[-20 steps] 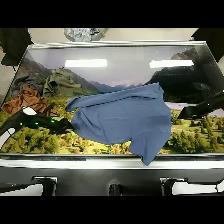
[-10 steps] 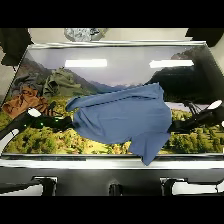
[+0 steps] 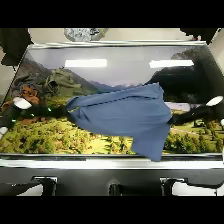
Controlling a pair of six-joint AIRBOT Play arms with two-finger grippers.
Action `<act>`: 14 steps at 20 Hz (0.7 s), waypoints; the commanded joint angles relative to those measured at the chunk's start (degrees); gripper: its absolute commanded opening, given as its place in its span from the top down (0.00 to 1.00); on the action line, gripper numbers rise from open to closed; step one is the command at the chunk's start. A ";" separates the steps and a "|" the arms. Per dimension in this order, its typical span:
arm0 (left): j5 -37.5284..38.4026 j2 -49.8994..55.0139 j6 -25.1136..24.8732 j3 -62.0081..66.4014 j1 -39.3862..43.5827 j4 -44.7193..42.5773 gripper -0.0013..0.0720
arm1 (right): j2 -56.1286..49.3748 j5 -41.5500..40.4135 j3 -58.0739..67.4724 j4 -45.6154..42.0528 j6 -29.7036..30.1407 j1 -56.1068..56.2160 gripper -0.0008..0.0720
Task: Fold the shirts.
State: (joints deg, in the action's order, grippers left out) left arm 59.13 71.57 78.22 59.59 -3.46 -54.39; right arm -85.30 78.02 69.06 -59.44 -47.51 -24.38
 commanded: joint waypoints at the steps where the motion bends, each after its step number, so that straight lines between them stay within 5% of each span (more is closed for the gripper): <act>1: -1.70 -10.86 1.57 16.61 -0.04 -7.26 0.96 | 9.64 -5.66 18.53 0.35 2.32 0.24 0.94; 6: -16.74 -23.89 4.33 47.17 -0.02 -12.31 0.96 | 30.32 -28.94 43.50 -4.31 3.30 0.24 0.94; 14: -8.68 -30.12 8.39 50.99 -0.02 -14.25 0.96 | 43.34 -21.03 44.68 -10.82 -0.07 0.24 0.94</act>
State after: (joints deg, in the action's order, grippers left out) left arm 48.80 42.76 85.71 109.16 -3.49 -66.85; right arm -44.95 55.88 112.75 -67.53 -46.96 -24.21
